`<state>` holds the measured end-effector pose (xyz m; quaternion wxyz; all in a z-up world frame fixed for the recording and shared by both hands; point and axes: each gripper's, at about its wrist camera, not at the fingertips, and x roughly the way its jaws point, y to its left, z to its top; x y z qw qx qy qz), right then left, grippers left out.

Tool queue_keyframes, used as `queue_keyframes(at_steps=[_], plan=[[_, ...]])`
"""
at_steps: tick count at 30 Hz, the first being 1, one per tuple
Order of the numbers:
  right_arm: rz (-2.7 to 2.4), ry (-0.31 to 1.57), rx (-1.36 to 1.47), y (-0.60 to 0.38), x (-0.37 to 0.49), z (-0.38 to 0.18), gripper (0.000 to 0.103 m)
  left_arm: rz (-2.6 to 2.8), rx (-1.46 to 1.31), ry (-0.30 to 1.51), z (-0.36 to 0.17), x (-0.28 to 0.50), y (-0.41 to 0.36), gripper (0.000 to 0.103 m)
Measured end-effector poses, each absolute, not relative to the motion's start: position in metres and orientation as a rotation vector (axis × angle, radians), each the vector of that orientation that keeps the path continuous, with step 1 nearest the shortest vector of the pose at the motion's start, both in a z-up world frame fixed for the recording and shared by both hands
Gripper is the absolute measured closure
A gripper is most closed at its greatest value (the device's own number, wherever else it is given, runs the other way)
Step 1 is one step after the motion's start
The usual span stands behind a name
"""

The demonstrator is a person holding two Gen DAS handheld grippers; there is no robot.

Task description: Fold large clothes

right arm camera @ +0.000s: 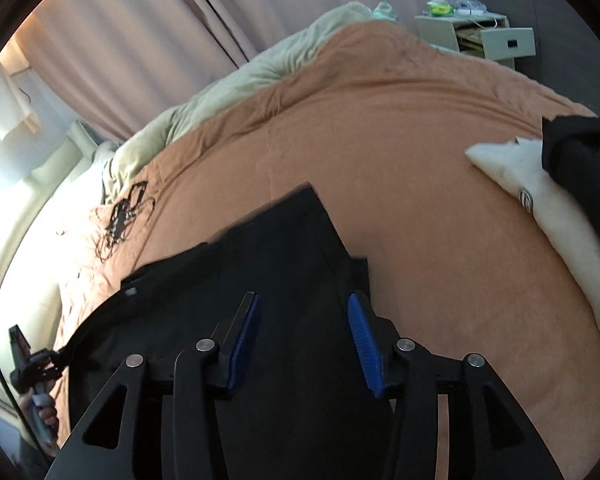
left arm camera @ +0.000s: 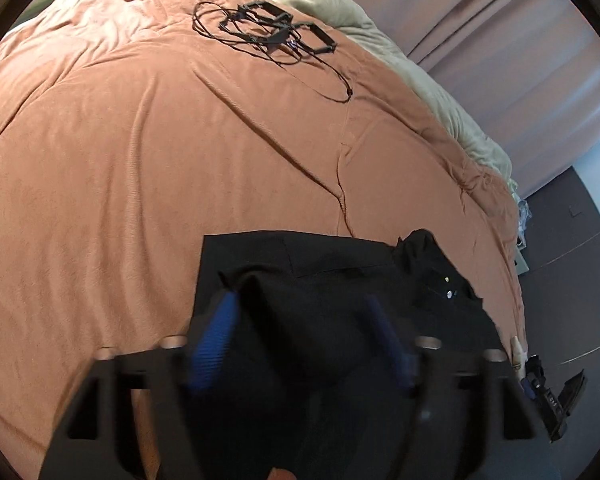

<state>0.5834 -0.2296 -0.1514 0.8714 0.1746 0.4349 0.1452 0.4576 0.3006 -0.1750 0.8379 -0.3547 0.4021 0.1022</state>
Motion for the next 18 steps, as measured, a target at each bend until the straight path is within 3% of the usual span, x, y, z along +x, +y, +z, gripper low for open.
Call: queue_keyframes(at_steps=[6, 10, 18], plan=[[0.3, 0.922, 0.342, -0.23, 0.57, -0.144, 0.053, 0.227, -0.758, 0.821, -0.158, 0.436, 0.314, 0.031], [0.292, 0.919, 0.324, -0.23, 0.565, -0.134, 0.043, 0.219, -0.747, 0.793, -0.146, 0.42, 0.319, 0.031], [0.295, 0.95, 0.276, -0.224, 0.567, -0.133, 0.042, 0.243, -0.66, 0.863, -0.153, 0.417, 0.33, 0.031]])
